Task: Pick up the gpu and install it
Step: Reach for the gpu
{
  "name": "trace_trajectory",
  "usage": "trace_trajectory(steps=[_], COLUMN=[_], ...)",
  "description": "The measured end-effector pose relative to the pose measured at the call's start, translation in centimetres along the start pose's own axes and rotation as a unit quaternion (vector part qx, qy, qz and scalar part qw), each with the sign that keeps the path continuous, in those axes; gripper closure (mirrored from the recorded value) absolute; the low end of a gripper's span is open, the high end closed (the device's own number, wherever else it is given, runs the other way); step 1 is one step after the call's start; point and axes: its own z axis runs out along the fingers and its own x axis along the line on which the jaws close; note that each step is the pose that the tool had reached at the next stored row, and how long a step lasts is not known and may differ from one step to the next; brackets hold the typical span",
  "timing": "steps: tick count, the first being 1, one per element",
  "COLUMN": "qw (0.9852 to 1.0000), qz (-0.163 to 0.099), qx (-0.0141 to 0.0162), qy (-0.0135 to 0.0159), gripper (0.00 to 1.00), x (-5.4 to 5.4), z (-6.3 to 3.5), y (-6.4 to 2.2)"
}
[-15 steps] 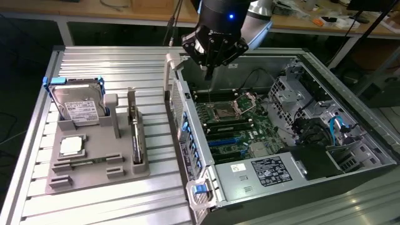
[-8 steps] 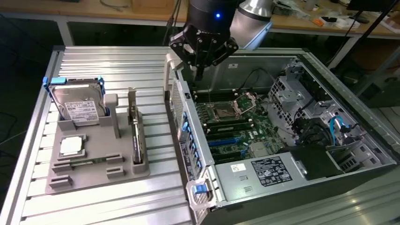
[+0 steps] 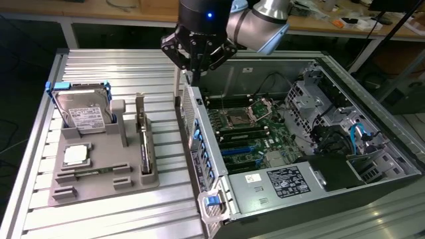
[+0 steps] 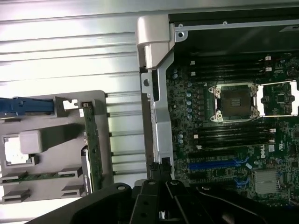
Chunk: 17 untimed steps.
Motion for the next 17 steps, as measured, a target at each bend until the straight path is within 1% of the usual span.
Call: trace_trajectory(steps=[6, 13, 17], qw=[1.0, 1.0, 1.0], qz=[0.0, 0.0, 0.0], qx=[0.0, 0.0, -0.0001], qy=[-0.0004, -0.0005, -0.0005], gripper=[0.9, 0.9, 0.9], x=[1.8, 4.4, 5.5], z=[-0.05, -0.13, -0.17], y=[-0.15, -0.37, -0.45])
